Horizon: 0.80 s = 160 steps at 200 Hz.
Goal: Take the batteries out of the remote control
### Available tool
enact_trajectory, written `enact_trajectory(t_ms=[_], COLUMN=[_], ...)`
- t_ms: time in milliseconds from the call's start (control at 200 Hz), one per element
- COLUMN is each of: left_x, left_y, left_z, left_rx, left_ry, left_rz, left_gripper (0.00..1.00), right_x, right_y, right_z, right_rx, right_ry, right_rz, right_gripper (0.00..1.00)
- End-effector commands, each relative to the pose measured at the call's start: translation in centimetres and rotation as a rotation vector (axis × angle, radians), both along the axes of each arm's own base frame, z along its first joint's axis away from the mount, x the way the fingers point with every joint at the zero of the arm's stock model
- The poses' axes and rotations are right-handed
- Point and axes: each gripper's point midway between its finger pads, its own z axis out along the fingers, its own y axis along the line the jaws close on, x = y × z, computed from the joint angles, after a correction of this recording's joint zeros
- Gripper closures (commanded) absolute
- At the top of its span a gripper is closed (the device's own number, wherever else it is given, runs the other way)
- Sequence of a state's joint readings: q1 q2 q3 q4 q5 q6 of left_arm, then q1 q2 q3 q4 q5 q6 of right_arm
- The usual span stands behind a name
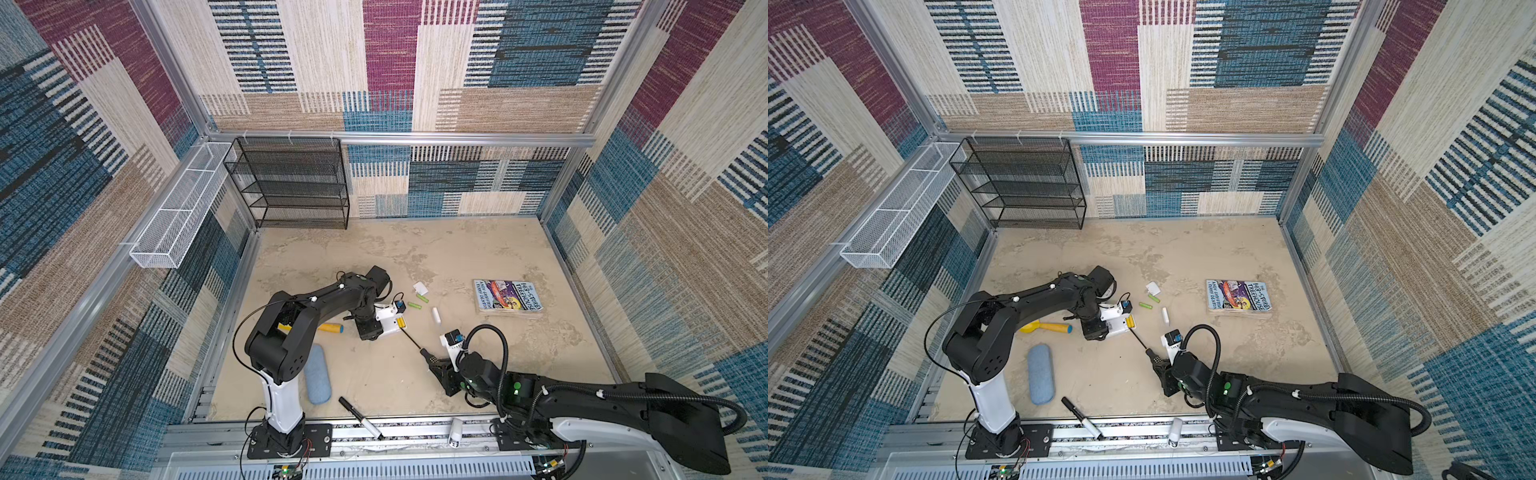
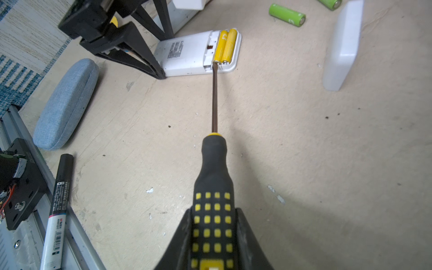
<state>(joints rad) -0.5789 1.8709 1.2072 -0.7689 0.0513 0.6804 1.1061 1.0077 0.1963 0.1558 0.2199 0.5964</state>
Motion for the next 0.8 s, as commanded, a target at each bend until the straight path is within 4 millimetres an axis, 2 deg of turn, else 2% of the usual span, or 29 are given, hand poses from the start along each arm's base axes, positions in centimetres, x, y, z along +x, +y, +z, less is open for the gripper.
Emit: enact_trajectory(t_ms=[0,340,796], left_x=[-3.2,-3.4,-3.6], left_y=[1.8,1.9,1.7], left_z=[-0.8,-0.9,-0.9], left_rx=[0.078,0.080,0.073], left_ry=[0.137,0.145,0.159], left_rz=[0.008,0.006,0.011], left_gripper=[0.48,0.49,0.49], right_x=[1.9,2.1,1.5], right_y=[-1.5,-1.8,-1.8], right_z=[0.6,0.6,-1.5], right_rx=[-0.015,0.003,-0.018], right_ry=[-0.073,-0.087,-0.091], right_rz=[-0.126,-0.140,-0.095], right_gripper=[1.00,1.00,1.00])
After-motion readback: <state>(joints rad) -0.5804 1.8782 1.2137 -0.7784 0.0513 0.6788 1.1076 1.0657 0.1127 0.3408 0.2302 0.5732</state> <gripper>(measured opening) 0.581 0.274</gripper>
